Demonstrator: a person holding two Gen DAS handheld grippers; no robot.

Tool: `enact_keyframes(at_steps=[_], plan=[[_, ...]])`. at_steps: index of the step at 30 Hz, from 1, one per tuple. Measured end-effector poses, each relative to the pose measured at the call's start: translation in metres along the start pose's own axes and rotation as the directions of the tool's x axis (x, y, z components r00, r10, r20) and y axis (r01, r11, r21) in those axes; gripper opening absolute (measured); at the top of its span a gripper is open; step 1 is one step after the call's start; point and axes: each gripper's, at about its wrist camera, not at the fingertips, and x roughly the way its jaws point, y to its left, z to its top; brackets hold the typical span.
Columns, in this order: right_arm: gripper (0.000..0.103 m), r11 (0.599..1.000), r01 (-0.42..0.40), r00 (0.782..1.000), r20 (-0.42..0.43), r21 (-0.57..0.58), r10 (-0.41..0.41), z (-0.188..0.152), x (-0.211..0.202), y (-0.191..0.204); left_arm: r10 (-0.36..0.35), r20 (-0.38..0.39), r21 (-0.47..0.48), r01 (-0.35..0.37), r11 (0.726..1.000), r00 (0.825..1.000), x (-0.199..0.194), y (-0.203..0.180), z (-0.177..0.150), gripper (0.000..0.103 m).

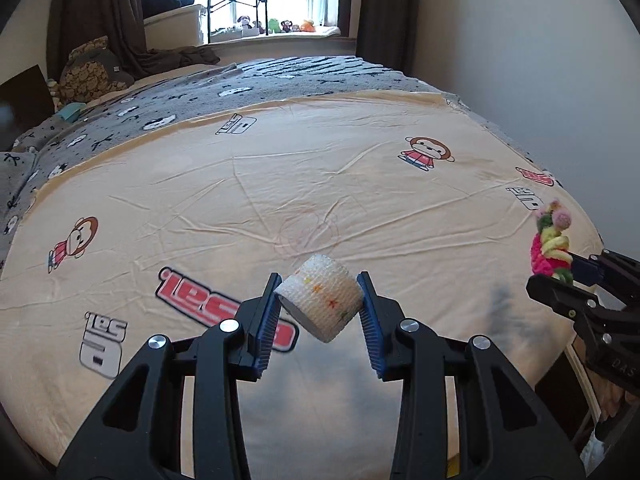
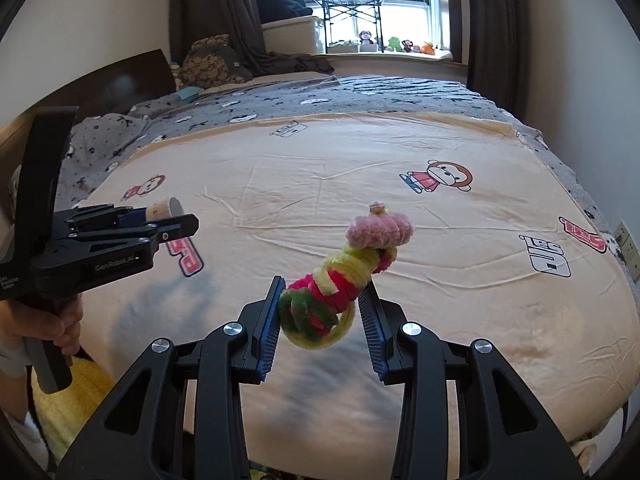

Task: Collect trash
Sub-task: 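Carry the tape roll and knitted toy down to the bin with both tools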

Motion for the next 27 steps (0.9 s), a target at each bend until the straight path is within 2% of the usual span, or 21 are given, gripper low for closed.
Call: enact_keyframes(at_steps=[6, 11, 14, 19, 27], plan=[[0.038, 0.999, -0.048, 0.999, 0.008, -0.025, 0.048, -0.038, -0.034, 0.026, -0.002, 0.023, 0.011, 0.002, 1.000, 1.000, -0.053, -0.002, -0.066, 0.036], [0.038, 0.997, -0.067, 0.997, -0.037, -0.048, 0.065, -0.083, -0.046, 0.050, -0.044, -0.013, -0.025, 0.044, 0.999, 0.999, -0.075, -0.006, -0.129, 0.036], [0.038, 0.996, -0.076, 0.994, -0.077, -0.048, 0.072, -0.111, -0.048, 0.061, -0.088, -0.051, -0.044, 0.085, 0.995, 0.995, -0.076, -0.013, -0.158, 0.036], [0.038, 0.994, -0.109, 0.984, -0.141, 0.018, 0.110, -0.150, -0.043, 0.068, -0.094, -0.133, -0.049, 0.088, 0.995, 0.987, -0.066, -0.021, -0.199, 0.036], [0.038, 0.992, -0.116, 0.954, -0.272, 0.053, 0.126, -0.189, -0.005, 0.077, -0.132, -0.305, -0.086, 0.111, 0.990, 0.943, -0.019, -0.023, -0.251, 0.036]])
